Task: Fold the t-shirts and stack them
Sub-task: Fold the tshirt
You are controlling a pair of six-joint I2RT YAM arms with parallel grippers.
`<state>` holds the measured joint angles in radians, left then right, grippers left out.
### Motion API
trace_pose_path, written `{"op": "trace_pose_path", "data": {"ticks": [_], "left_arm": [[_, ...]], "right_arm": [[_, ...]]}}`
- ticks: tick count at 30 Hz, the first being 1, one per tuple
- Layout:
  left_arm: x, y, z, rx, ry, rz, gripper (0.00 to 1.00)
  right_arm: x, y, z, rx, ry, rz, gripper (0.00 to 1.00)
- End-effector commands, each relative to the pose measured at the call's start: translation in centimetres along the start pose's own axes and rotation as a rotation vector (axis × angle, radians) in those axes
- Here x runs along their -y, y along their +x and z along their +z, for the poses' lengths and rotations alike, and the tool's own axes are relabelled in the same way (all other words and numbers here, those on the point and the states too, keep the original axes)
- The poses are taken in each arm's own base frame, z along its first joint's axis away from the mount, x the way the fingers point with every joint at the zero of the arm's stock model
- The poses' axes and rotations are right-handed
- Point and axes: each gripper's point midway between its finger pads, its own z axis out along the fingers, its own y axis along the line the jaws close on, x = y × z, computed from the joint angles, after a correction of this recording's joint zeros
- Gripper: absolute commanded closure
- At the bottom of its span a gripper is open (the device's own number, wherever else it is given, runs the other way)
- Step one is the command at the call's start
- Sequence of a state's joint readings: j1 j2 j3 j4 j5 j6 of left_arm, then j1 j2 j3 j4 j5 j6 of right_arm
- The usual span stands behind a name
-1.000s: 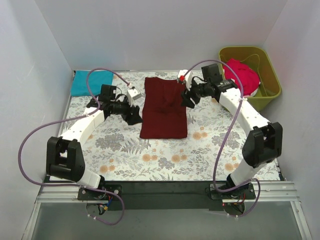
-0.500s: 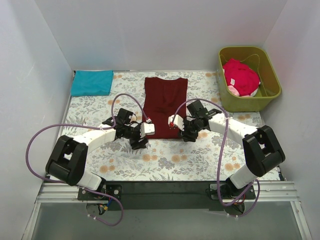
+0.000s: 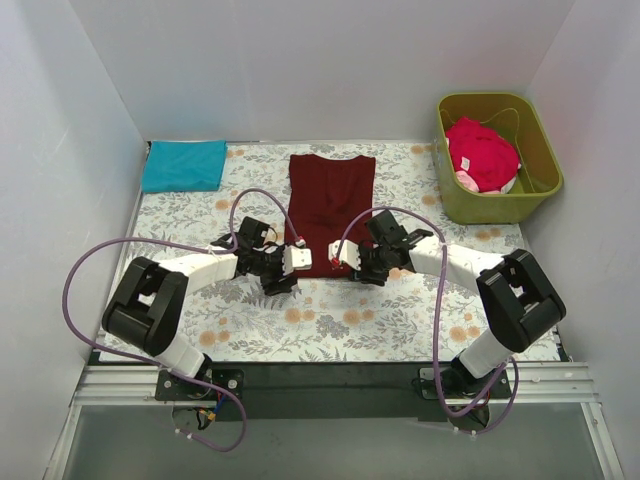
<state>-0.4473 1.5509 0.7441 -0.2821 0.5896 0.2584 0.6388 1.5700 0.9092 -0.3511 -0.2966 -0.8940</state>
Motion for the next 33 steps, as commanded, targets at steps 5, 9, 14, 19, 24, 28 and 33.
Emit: {"op": "trace_pose_path", "data": {"ticks": [5,9,14,19,24,28,33], "left_arm": [[-0.3,1.8,0.5,-0.061,-0.021,0.035,0.53],[-0.4,1.8,0.3,-0.067,-0.026,0.029,0.73],[-1.5,0.5,0.0,-0.065,-0.035,-0.047,1.00],[-4.0,-4.2,-2.3,0.019,-0.098,-0.038,1.00],[-5.5,-7.9,-4.8,0.074,-0.126,-0.046,1.00],[-6.0,-9.6,-6.4,0.089,-0.148,-0.031,1.00],[-4.5,-10.7,-8.6,0.109,-0.138,-0.018,1.00]], "right_arm": [[0.1,2.5,1.5,-0.064,0.032,-0.033,0.66],[0.2,2.6,1.5,-0.072,0.041,-0.040,0.85],[1.6,1.3,0.2,-0.052,0.092,-0.051,0.99],[4.3,-1.6,-2.9,-0.004,0.155,-0.080,0.99],[7.2,-3.1,-6.7,0.018,0.182,-0.045,0.99],[8.7,-4.1,-9.5,0.024,0.215,-0.057,0.99],[6.7,-4.6,-11.1,0.037,0.164,-0.049,0.99]]}}
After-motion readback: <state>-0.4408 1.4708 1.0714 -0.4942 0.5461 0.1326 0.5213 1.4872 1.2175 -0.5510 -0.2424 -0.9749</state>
